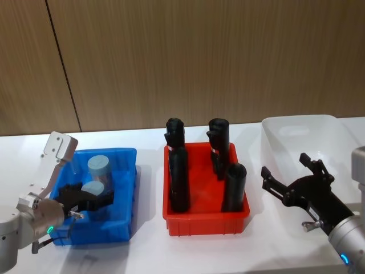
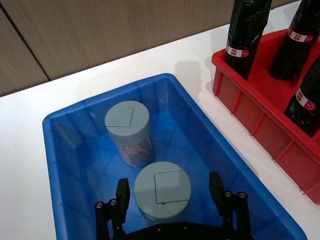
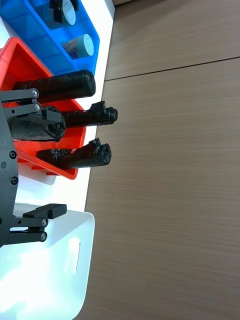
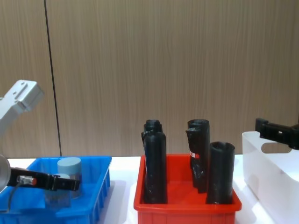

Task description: Pick the cotton swabs from the blue box and place them into the white box.

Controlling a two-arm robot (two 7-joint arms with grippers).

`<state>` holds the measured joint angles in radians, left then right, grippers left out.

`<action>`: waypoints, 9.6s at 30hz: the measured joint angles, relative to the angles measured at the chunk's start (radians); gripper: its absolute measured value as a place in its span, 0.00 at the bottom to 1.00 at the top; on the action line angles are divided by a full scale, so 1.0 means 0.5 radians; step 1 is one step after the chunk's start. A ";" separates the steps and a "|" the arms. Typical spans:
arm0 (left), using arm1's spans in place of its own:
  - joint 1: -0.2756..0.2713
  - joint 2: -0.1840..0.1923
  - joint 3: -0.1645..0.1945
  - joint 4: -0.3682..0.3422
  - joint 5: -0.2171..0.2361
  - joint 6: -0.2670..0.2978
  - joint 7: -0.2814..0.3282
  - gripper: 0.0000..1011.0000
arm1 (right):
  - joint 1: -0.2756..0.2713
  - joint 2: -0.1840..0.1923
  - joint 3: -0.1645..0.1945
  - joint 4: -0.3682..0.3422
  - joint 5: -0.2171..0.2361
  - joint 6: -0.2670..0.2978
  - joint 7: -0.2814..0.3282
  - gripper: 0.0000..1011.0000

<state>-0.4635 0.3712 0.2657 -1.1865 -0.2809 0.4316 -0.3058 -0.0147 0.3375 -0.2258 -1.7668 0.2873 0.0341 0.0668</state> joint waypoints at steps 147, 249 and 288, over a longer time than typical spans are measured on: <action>0.044 0.219 0.020 -0.387 -0.400 -0.344 -1.564 0.66 | 0.149 0.131 0.033 0.030 0.120 0.273 0.814 0.99; 0.045 0.219 0.020 -0.387 -0.401 -0.344 -1.567 0.66 | 0.856 -0.236 -0.372 0.697 -0.208 0.435 1.629 0.71; 0.045 0.219 0.020 -0.387 -0.400 -0.344 -1.565 0.99 | 0.802 -0.116 -0.343 0.609 -0.020 0.415 1.536 0.63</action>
<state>-0.4410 0.4808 0.2757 -1.3801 -0.4809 0.2597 -1.0883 0.3863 0.2794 -0.3973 -1.4623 0.2775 0.2414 0.8349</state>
